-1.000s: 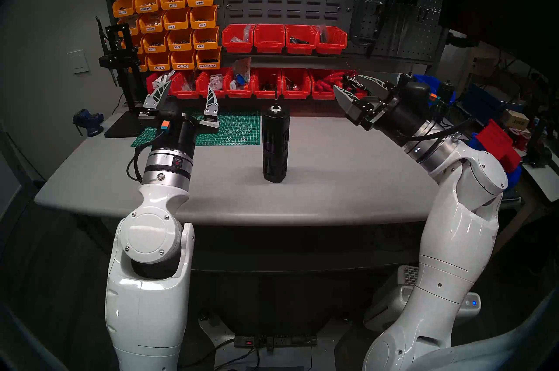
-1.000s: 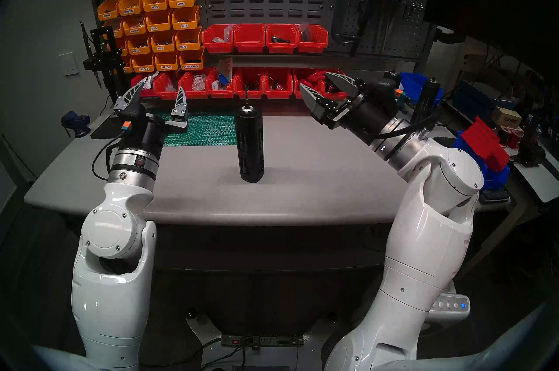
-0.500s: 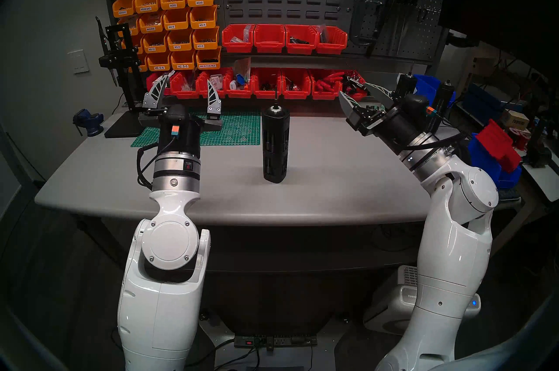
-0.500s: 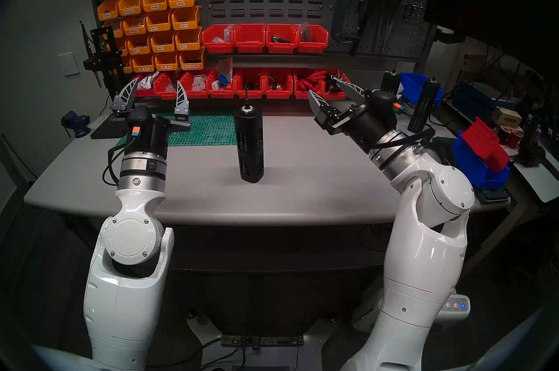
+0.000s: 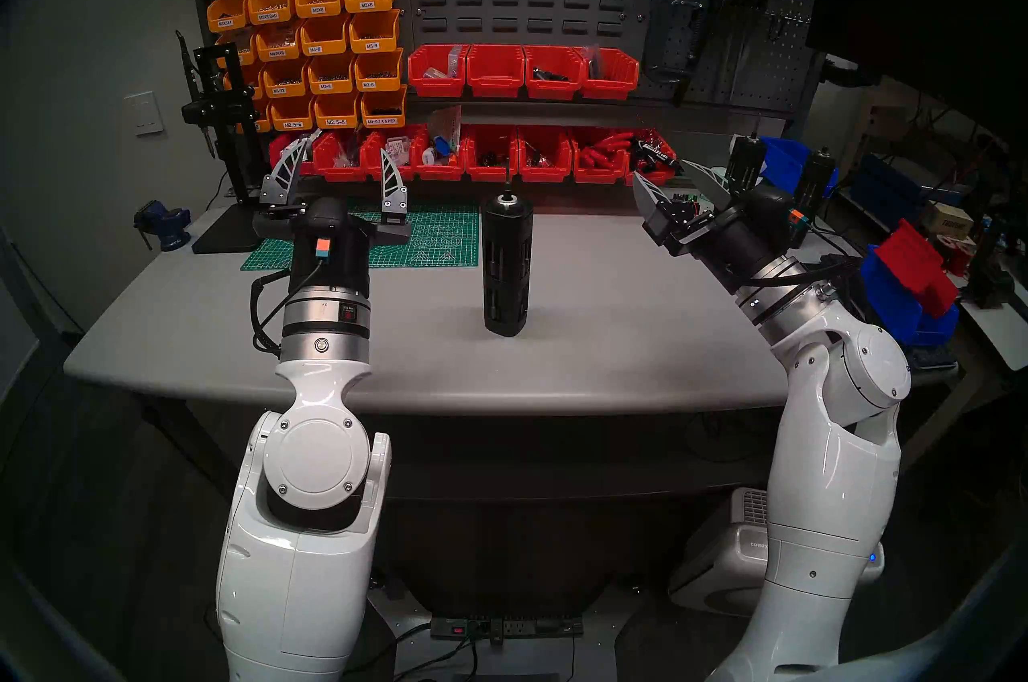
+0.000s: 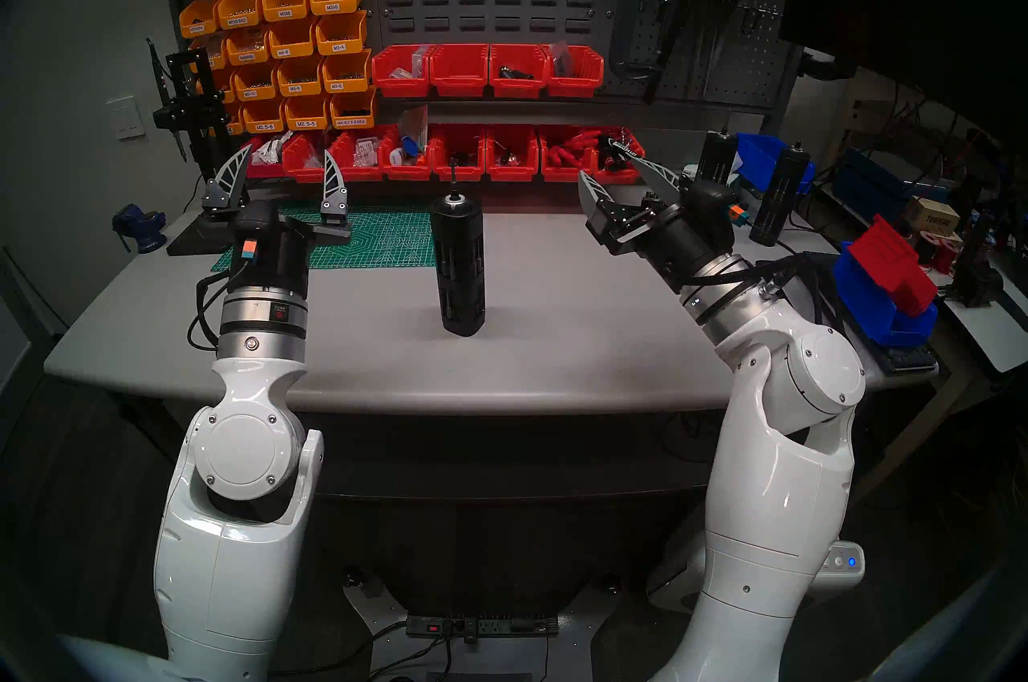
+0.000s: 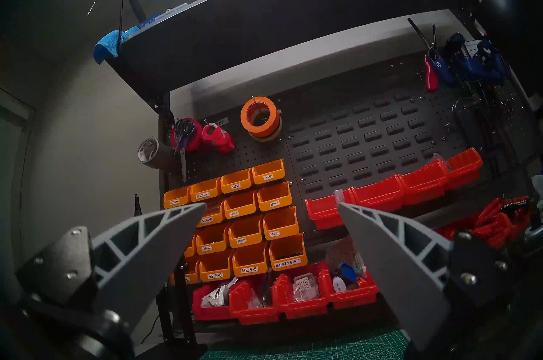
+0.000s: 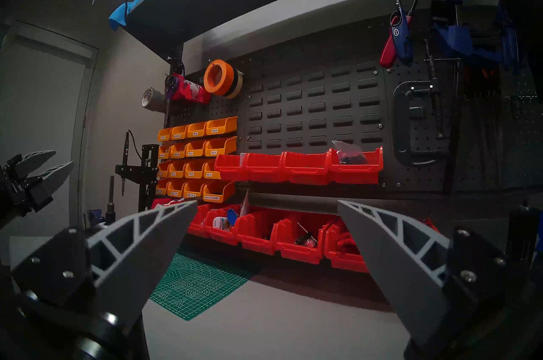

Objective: Pick a screwdriver bit and insert it into the screwdriver

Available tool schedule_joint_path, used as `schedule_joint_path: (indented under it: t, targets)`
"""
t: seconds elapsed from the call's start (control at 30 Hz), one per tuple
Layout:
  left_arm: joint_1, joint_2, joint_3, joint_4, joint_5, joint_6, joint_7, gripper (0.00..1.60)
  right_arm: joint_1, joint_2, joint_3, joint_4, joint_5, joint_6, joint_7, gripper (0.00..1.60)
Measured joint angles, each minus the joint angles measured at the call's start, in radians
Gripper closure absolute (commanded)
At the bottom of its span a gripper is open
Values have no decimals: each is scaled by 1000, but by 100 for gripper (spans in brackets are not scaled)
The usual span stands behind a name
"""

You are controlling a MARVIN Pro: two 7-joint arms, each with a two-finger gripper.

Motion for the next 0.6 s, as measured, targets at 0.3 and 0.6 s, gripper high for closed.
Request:
schedule_joint_path:
  t: [0.3, 0.6]
  targets:
    - [5, 4, 4, -2, -3, 1, 7, 0, 0, 1, 0, 0, 20, 3, 0, 0]
    - [6, 10, 6, -3, -11, 2, 14, 0, 0, 2, 0, 0, 27, 3, 4, 0]
